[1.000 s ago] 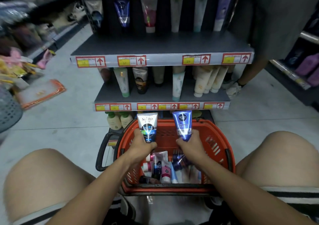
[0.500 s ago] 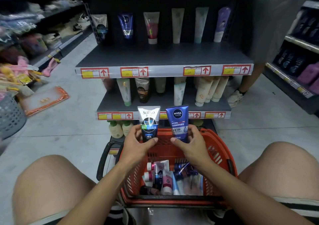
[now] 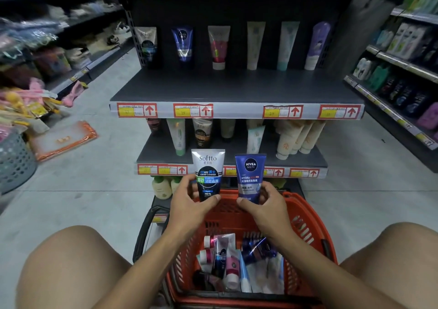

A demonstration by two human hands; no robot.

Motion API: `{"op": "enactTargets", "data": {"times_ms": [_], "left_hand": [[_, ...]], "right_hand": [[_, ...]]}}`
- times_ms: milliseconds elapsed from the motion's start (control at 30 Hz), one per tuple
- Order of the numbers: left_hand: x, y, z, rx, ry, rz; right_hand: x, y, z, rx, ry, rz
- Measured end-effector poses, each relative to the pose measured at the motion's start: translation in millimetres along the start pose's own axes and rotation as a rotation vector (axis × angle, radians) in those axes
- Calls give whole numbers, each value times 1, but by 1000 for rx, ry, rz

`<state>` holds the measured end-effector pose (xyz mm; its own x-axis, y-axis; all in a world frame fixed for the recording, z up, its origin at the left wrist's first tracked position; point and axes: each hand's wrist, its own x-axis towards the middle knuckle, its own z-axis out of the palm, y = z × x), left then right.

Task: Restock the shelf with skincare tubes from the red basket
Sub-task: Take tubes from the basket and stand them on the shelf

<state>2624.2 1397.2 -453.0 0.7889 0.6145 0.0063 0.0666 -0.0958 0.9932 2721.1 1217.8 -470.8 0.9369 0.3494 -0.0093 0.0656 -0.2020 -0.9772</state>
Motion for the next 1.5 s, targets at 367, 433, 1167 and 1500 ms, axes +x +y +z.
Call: {"op": "enactTargets", "data": {"times_ms": [367,433,1167,1500], "left_hand": [[53,28,-23,75,58,160],[67,39,-30,115,74,198],[230,150,-90,511,236,345],[235,142,-84,709,318,332]], "right_hand": [[45,-58,25,3,-45,-173],[59,-74,30,13,-40,-199],[211,-201,94,-395,228,-370],[212,-194,106,-561,307,-343]]}}
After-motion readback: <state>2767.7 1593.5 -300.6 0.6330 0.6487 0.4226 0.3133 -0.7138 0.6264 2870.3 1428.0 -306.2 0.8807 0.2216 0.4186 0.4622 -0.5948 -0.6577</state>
